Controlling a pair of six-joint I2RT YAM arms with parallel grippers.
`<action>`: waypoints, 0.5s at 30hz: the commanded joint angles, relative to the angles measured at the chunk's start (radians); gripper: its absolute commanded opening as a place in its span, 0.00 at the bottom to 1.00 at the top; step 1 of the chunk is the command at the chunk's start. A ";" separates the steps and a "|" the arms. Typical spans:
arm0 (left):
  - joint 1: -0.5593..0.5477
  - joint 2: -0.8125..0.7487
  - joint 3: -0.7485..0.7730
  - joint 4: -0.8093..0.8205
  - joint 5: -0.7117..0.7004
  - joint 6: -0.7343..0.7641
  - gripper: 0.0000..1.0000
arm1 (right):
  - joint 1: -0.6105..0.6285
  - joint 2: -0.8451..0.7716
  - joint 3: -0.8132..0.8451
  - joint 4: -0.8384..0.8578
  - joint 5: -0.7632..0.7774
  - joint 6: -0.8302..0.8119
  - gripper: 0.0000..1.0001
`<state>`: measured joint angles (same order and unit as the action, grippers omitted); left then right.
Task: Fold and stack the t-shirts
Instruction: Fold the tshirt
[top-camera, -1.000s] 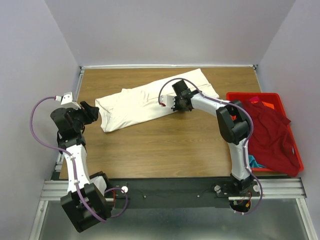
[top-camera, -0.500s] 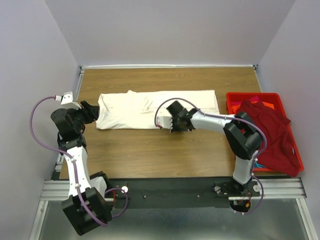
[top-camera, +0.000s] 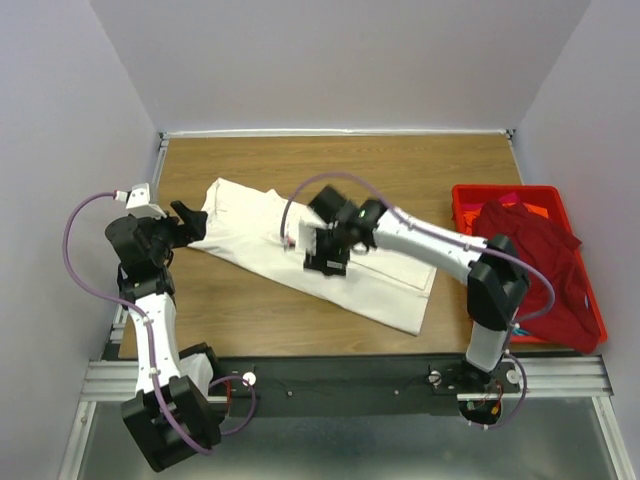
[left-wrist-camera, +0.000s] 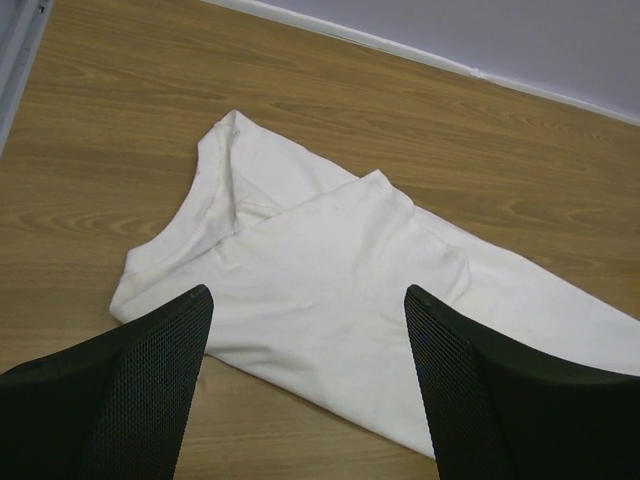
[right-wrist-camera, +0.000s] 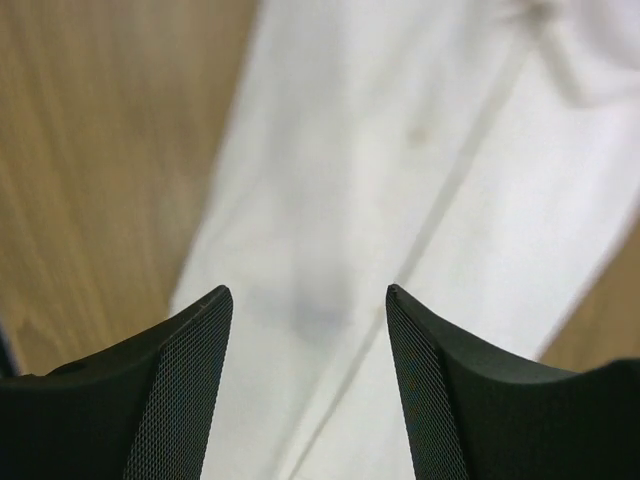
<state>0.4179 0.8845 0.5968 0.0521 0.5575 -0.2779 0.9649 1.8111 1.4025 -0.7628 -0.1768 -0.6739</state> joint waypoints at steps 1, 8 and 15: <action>-0.016 -0.004 -0.017 0.029 -0.011 -0.001 0.87 | -0.198 0.063 0.217 -0.046 -0.164 0.117 0.70; -0.036 0.028 -0.025 0.034 -0.002 -0.006 0.91 | -0.434 0.422 0.590 0.014 -0.381 0.469 0.71; -0.036 0.025 -0.025 0.037 0.007 -0.001 0.91 | -0.454 0.682 0.829 0.019 -0.449 0.614 0.72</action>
<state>0.3840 0.9142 0.5808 0.0669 0.5575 -0.2844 0.4812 2.4409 2.1468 -0.7166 -0.5346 -0.1825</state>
